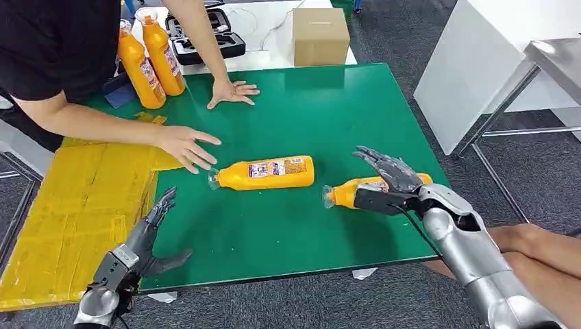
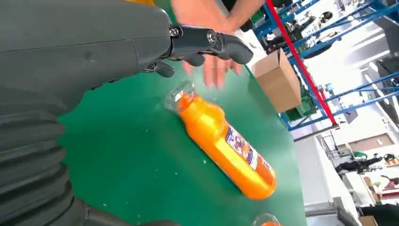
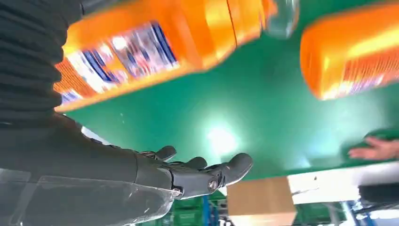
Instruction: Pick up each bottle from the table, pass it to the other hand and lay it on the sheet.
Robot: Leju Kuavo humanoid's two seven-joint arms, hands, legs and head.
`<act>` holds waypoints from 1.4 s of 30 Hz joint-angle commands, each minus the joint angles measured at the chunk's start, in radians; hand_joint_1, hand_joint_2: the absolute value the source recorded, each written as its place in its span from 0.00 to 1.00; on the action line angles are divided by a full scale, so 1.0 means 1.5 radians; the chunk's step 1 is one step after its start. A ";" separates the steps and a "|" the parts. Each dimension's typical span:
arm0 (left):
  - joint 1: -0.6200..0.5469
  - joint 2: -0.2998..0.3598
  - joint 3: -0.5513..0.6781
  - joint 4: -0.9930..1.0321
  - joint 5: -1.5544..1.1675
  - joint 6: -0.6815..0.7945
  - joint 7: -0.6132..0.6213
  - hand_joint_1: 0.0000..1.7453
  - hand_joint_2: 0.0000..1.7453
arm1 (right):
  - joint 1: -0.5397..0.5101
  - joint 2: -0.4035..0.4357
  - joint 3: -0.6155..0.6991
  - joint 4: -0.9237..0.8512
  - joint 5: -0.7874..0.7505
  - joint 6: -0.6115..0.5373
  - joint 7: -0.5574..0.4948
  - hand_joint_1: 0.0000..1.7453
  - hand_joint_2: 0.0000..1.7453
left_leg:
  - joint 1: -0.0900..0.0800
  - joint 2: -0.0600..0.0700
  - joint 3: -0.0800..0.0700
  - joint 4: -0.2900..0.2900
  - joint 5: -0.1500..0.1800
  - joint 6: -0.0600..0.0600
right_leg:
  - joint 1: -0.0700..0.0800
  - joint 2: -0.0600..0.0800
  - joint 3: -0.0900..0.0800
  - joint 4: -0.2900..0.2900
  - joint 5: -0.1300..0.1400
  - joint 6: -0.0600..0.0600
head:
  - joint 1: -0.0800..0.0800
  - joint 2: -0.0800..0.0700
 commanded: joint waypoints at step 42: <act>-0.005 -0.009 0.027 0.000 -0.002 -0.009 0.003 0.00 1.00 | -0.076 -0.091 0.102 0.108 0.103 0.012 0.080 0.00 1.00 | 0.000 0.002 0.005 0.000 -0.003 0.000 | 0.000 0.002 0.004 0.000 -0.002 -0.001 | 0.000 0.000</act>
